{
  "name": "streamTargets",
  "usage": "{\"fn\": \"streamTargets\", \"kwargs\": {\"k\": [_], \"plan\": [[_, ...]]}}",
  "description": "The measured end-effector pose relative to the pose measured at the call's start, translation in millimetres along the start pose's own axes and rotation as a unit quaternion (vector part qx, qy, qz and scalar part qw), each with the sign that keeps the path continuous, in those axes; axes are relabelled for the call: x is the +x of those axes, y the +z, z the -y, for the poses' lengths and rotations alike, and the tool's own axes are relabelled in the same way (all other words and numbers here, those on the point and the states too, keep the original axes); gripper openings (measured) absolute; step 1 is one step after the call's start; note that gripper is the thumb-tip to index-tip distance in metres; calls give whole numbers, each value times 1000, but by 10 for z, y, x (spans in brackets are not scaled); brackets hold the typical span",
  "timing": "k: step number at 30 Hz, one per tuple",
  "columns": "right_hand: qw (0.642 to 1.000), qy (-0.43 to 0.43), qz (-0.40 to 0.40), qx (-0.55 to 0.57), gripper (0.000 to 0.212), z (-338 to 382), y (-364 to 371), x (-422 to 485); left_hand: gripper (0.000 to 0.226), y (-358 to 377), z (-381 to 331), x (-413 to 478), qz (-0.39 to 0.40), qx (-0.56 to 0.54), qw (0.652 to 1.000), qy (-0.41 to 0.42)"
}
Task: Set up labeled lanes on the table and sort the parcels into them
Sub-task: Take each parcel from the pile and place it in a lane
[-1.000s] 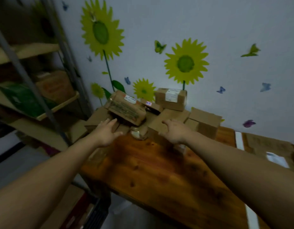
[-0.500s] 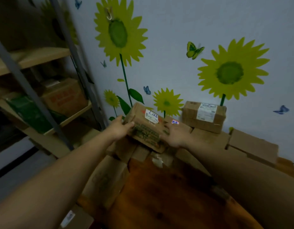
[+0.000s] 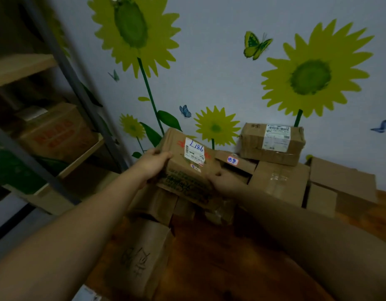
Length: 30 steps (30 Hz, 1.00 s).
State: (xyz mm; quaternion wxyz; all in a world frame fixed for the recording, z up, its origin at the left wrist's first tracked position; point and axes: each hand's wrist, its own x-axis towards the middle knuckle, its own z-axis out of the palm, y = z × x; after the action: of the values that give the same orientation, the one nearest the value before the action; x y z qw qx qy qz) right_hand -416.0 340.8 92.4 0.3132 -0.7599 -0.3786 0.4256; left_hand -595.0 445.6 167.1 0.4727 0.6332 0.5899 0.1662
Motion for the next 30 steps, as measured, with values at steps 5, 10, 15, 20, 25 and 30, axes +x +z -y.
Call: {"fn": "streamTargets", "kwargs": {"k": [5,10,15,20,25,30], "plan": [[997,-24,-62,44,55,198,253,-324,61,-401,177,-272,-10,-28,998,53],[989,-80,-123,31,68,462,505,-813,80,-929,523,-696,0,-64,993,96],[939,-200,-268,76,92,728,656,-1397,110,-1251,839,-1112,32,-73,979,190],[906,-208,-365,40,77,787,642,-1980,120,-1286,812,-1481,55,-108,951,285],[869,-237,-430,56,82,692,460,-2487,113,-1116,646,-1761,85,-152,921,347],[864,-248,-428,95,76,441,170,-3010,95,-780,470,-2128,109,-183,898,385]]}}
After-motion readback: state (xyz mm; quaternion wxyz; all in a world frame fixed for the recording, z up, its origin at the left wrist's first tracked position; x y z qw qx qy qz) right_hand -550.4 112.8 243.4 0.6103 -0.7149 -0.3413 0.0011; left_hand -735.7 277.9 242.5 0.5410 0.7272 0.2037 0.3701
